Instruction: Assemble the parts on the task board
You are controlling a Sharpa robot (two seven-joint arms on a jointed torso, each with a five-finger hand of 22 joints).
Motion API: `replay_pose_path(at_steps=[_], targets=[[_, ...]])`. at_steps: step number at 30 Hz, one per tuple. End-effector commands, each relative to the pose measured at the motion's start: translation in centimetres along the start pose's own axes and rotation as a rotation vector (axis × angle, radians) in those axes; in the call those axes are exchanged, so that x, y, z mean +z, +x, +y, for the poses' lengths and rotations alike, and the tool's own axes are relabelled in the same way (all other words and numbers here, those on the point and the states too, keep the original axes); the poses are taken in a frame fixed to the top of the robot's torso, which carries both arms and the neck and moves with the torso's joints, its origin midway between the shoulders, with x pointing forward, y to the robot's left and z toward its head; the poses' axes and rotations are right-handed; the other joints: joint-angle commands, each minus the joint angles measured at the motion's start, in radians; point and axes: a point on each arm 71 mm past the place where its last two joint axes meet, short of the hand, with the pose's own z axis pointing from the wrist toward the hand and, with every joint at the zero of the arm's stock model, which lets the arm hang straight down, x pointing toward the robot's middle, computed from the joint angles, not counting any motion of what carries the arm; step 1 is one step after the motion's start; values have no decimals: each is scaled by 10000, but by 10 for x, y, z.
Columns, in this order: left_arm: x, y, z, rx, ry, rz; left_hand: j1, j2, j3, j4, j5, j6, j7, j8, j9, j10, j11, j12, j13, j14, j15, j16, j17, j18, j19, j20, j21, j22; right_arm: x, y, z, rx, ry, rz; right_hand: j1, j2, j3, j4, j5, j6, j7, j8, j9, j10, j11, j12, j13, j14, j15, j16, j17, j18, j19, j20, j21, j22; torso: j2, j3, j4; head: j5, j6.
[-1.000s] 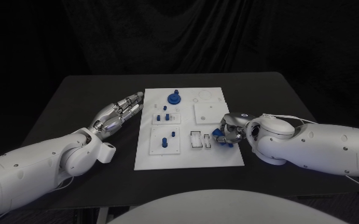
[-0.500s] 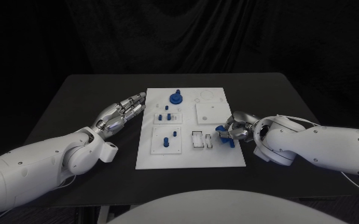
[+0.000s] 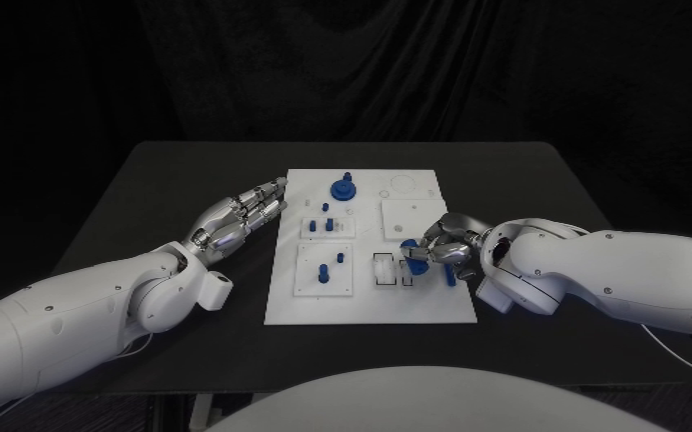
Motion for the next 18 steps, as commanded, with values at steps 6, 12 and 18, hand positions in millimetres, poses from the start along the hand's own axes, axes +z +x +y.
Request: replay_pose_path(at_steps=[6, 12, 18], targets=[[1, 3, 0, -123, 98, 137, 48, -19, 93, -1, 26, 3, 59, 57, 13, 22, 57, 56, 16, -5, 105, -67, -12, 67, -9, 73, -35, -16, 6, 8, 6, -50, 83, 730, -134, 115, 1343, -1268, -343, -139, 30, -35, 575, 1061, -1, 26, 2632, 972, -24, 47, 2297, 94, -59, 21, -61, 1473, 2, -2, -2, 101, 1], [2, 3, 0, -143, 104, 166, 48, -19, 93, -1, 26, 3, 59, 57, 13, 22, 57, 56, 16, -5, 105, -67, -12, 67, -9, 73, -35, -16, 13, 12, 11, -372, 24, 787, -247, 134, 1327, -1224, -612, -244, 74, -112, 573, 1061, 37, 26, 2632, 967, 7, 37, 2270, 104, -76, 47, -109, 1458, -1, -5, 17, 95, 1], [1, 4, 1, -162, 88, 181, 44, -20, 96, 0, 20, 3, 62, 57, 13, 22, 61, 54, 15, -5, 111, -67, -12, 69, -9, 86, -35, -16, 17, 16, 12, -479, 12, 865, -437, 201, 1264, -1096, -1232, -291, 118, -202, 560, 1061, 82, 26, 2632, 964, 49, 33, 2257, 107, -87, 91, -119, 1452, 5, -13, -24, 204, 1]])
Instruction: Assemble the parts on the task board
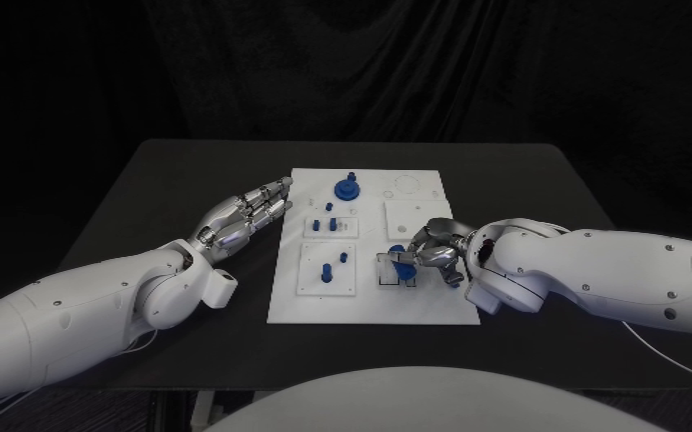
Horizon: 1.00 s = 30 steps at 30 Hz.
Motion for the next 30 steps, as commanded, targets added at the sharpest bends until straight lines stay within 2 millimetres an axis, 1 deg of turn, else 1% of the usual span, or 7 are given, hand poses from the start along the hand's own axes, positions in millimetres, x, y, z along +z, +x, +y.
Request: replay_pose_path(at_steps=[1, 4, 13, 17, 22, 24, 30], targets=[[0, 2, 0, -126, 99, 129, 44, -20, 43, 0, 20, 4, 62, 57, 15, 22, 62, 54, 15, -5, 40, -67, -16, 70, -9, 86, -35, -17, 2, 3, -2, -211, 120, 165, -147, -35, 1199, -1105, -237, -63, 29, -58, -18, 1061, 89, 27, 2634, 963, 56, 31, 2251, 112, -48, 54, -56, 1447, 4, -6, -24, 41, 1], [0, 2, 1, -137, 89, 134, 44, -20, 43, 0, 20, 4, 62, 57, 15, 22, 62, 54, 15, -5, 40, -67, -16, 70, -9, 86, -35, -17, 3, 3, -2, -218, 117, 143, -262, -7, 1139, -999, -551, -101, 57, -119, -42, 1061, 113, 27, 2634, 959, 75, 23, 2230, 120, -65, 72, -101, 1434, -1, -2, -2, 24, 1], [0, 3, 3, -179, 52, 164, 37, -22, 51, 1, 21, -8, 69, 56, 13, 19, 70, 49, 14, -5, 61, -67, -16, 75, -9, 110, -35, -17, 5, 4, -2, -283, 181, 253, -538, 38, 904, -700, -1291, -194, 133, -299, -141, 1061, 182, 27, 2634, 948, 133, 5, 2181, 137, -98, 124, -194, 1408, 0, 5, -3, 11, 1], [0, 4, 3, -201, 50, 179, 37, -22, 51, 1, 21, -8, 69, 56, 13, 19, 70, 49, 14, -5, 61, -67, -16, 75, -9, 110, -35, -17, 6, 5, -3, -341, 275, 383, -741, 60, 682, -437, -1867, -333, 224, -535, -320, 1061, 263, 27, 2634, 925, 201, -37, 2074, 177, -179, 182, -425, 1347, -8, 7, 8, 5, 1], [0, 4, 5, -211, 33, 170, 31, -23, 57, 2, 25, -12, 75, 56, 12, 17, 74, 44, 12, -5, 82, -67, -16, 78, -9, 126, -35, -17, 6, 6, -3, -386, 344, 469, -918, 88, 452, -203, -2437, -396, 267, -688, -474, 1061, 305, 27, 2634, 919, 241, -47, 2045, 203, -225, 227, -563, 1312, -6, 0, -19, 34, 1], [-1, 4, 5, -213, 27, 167, 31, -23, 57, 2, 25, -12, 75, 56, 12, 17, 74, 44, 12, -5, 82, -67, -16, 78, -9, 126, -35, -17, 7, 6, -4, -396, 356, 491, -1020, 115, 297, -56, -2833, -416, 281, -752, -558, 1061, 319, 27, 2634, 917, 254, -49, 2038, 209, -233, 244, -591, 1307, -9, 0, -14, 43, 1], [-1, 4, 6, -228, 7, 175, 24, -33, 63, 0, 28, -23, 80, 54, 10, 17, 86, 45, 12, -5, 110, -67, -16, 80, -9, 147, -35, -17, 7, 6, -4, -440, 402, 582, -1172, 185, 55, 184, -3310, -436, 300, -826, -679, 1061, 335, 27, 2634, 912, 269, -57, 2012, 219, -246, 264, -649, 1295, -5, 5, -14, 53, 1]])
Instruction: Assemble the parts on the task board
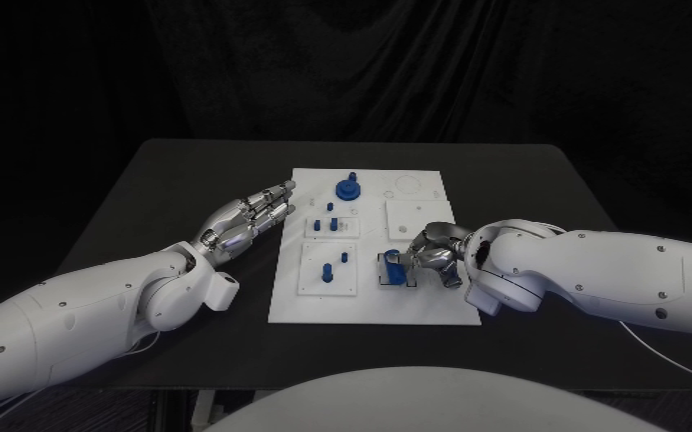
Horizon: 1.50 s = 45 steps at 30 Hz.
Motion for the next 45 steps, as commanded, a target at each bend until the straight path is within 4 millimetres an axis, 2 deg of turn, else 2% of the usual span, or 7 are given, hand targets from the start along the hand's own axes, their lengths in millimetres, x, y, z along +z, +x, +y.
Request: replay_pose_path(at_steps=[1, 12, 18, 24, 31, 39, 45], targets=[[1, 2, 0, -115, 111, 120, 24, -33, 64, -1, 28, -23, 81, 55, 13, 17, 86, 45, 13, 21, 86, -68, -9, 82, -8, 75, -35, -10, 0, 2, -2, -143, 208, 232, -157, 12, -100, 116, -206, -23, 34, -76, -58, 1044, 68, 27, 2635, 917, 69, -58, 2007, 126, -24, 40, -64, 1292, 3, 2, -2, 7, 2], [1, 3, 1, -138, 79, 132, 24, -33, 64, -1, 28, -23, 81, 55, 13, 17, 86, 45, 13, 21, 86, -68, -9, 82, -8, 75, -35, -10, -1, 1, -2, -68, 66, 83, -398, 106, -418, 264, -716, -1, 43, -110, -179, 1044, 79, 27, 2635, 916, 80, -57, 2005, 136, -38, 53, -128, 1280, 4, 0, -2, 52, 2], [0, 2, 2, -143, 62, 118, 19, -43, 63, -3, 24, -30, 84, 54, 12, 15, 92, 41, 12, 21, 96, -68, -9, 82, -8, 84, -35, -10, -4, -3, 0, 160, -520, -421, -51, 98, -419, 43, -373, 85, 14, -41, -196, 1044, 55, 27, 2635, 928, 62, -35, 2056, 129, -15, 41, -78, 1296, 7, 2, -8, 107, 2], [-1, 2, 2, -142, 45, 101, 19, -43, 63, -3, 24, -30, 84, 54, 12, 15, 92, 41, 12, 21, 96, -68, -9, 82, -8, 84, -35, -10, -9, -6, 4, -180, -1261, -873, 883, -88, -438, -655, -128, 186, -53, 372, -40, 1044, -4, 27, 2635, 949, 10, 8, 2158, 110, 32, -4, 32, 1328, 8, 4, -3, 114, 2], [-1, 2, 3, -151, 47, 101, 9, -51, 64, -2, 12, -23, 90, 55, 13, 15, 97, 43, 13, 21, 106, -68, -9, 83, -8, 95, -35, -10, -16, -6, 6, -902, -1832, -1184, 1456, -156, -664, -1064, -529, 2, -137, 1154, 412, 1044, -79, 27, 2635, 953, -51, 19, 2181, 95, 62, -61, 99, 1346, 9, 12, -5, 123, 2], [-2, 2, 3, -133, 22, 71, 5, -55, 66, -3, 11, -18, 93, 57, 13, 16, 99, 48, 14, 21, 111, -68, -9, 83, -8, 100, -35, -10, -33, -18, -5, -1710, -1368, -1555, 970, 184, -899, -466, 272, -88, -195, 1491, 518, 1044, -117, 27, 2635, 962, -96, 35, 2219, 79, 107, -101, 174, 1366, 15, 3, -6, 101, 2], [-2, 2, 3, -100, -5, 31, 3, -58, 66, -3, 14, -2, 93, 60, 16, 18, 99, 52, 15, 21, 111, -68, -9, 84, -8, 102, -35, -10, -47, -33, -16, -3129, -384, -1622, 942, 158, -937, -395, 429, -125, -192, 1518, 510, 1044, -131, 27, 2635, 939, -96, -4, 2108, 97, 83, -107, 88, 1343, 2, -2, -18, 47, 2]])
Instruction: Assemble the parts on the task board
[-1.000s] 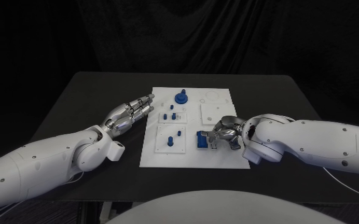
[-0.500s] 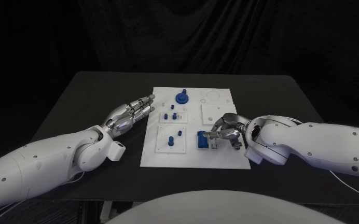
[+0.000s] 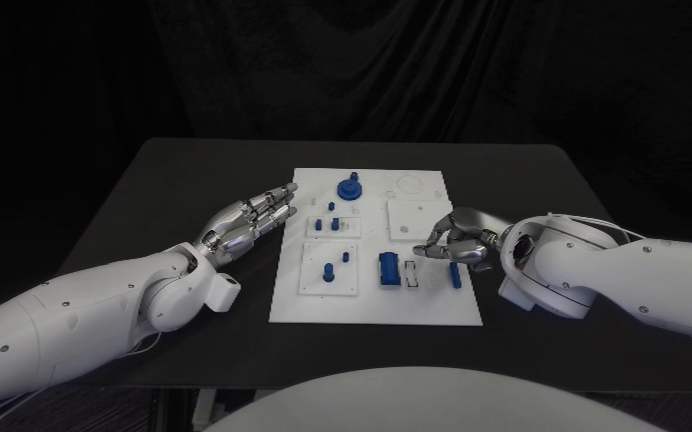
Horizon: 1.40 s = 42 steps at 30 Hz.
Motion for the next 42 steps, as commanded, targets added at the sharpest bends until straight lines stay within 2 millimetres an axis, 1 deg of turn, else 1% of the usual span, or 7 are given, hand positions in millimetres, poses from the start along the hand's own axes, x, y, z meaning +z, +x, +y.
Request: replay_pose_path(at_steps=[1, 4, 8, 14, 24, 34, 42], targets=[[1, 2, 0, -44, 80, 29, 3, -58, 66, -4, 14, 35, 57, 60, 17, -17, 66, 52, 15, -5, 67, -67, -10, 83, 29, 68, -35, -15, -5, -3, -8, -1864, 773, 177, -109, -35, -22, 41, 24, -77, 4, 46, -10, 1059, -71, 27, 2631, 939, -95, -4, 2109, 110, 3, -33, -56, 1338, -11, -9, -8, -36, 2], [2, 2, 0, -43, 95, 38, -6, -70, 63, -3, 25, 42, 68, 64, 18, -12, 62, 60, 17, -5, 70, -67, -10, 85, 29, 78, -35, -15, -9, -8, -16, -2849, 1203, 177, 59, -176, -14, 8, 692, 379, -172, 411, 141, 1059, -205, 27, 2631, 958, -188, 27, 2195, 74, 73, -88, 174, 1398, -30, -16, 38, -120, 2], [2, 3, 0, -40, 110, 37, -6, -70, 64, -4, 25, 39, 69, 64, 18, -11, 63, 62, 17, -5, 69, -67, -10, 85, 29, 78, -35, -15, -12, -10, -24, -3801, 1663, 154, -6, -212, -48, 119, 669, 466, -241, 528, 247, 1059, -279, 27, 2631, 943, -257, -2, 2107, 79, 80, -153, 144, 1389, -24, -23, 47, -105, 2], [1, 2, 0, -29, 101, 14, -6, -70, 64, -4, 25, 39, 69, 64, 18, -11, 63, 62, 17, -5, 69, -67, -10, 85, 29, 78, -35, -15, -14, -10, -32, -4421, 2075, 41, -51, -218, -64, 185, 646, 489, -263, 550, 277, 1059, -301, 27, 2631, 940, -280, -7, 2088, 82, 82, -177, 123, 1382, -2, -28, -3, -86, 2], [2, 2, 0, -44, 93, 38, -6, -70, 64, -4, 25, 39, 69, 64, 18, -11, 63, 62, 17, -5, 69, -67, -10, 85, 29, 78, -35, -15, -13, 0, -40, -4485, 2273, 3, -75, -212, -68, 224, 636, 508, -275, 562, 293, 1059, -314, 27, 2631, 936, -292, -15, 2063, 80, 88, -190, 129, 1383, 3, 3, 14, -118, 2], [1, 2, 0, -46, 72, 34, -6, -70, 64, -4, 25, 39, 69, 64, 18, -11, 63, 62, 17, -5, 69, -67, -10, 85, 29, 78, -35, -15, -8, 6, -38, -4448, 2104, 4, -106, -199, -70, 284, 585, 474, -277, 537, 299, 1059, -322, 27, 2631, 933, -305, -22, 2043, 85, 83, -206, 93, 1373, -2, -12, 14, -113, 2], [1, 2, 1, -68, 36, 65, -7, -70, 80, -14, 27, 33, 84, 65, 17, -7, 74, 67, 18, -5, 65, -67, -10, 87, 29, 93, -35, -15, -2, 9, -38, -4462, 2035, 47, -106, -177, -36, 401, 561, 302, -220, 263, 184, 1059, -285, 27, 2631, 930, -289, -28, 2022, 76, 93, -216, 79, 1370, 0, -2, 21, -116, 2]])
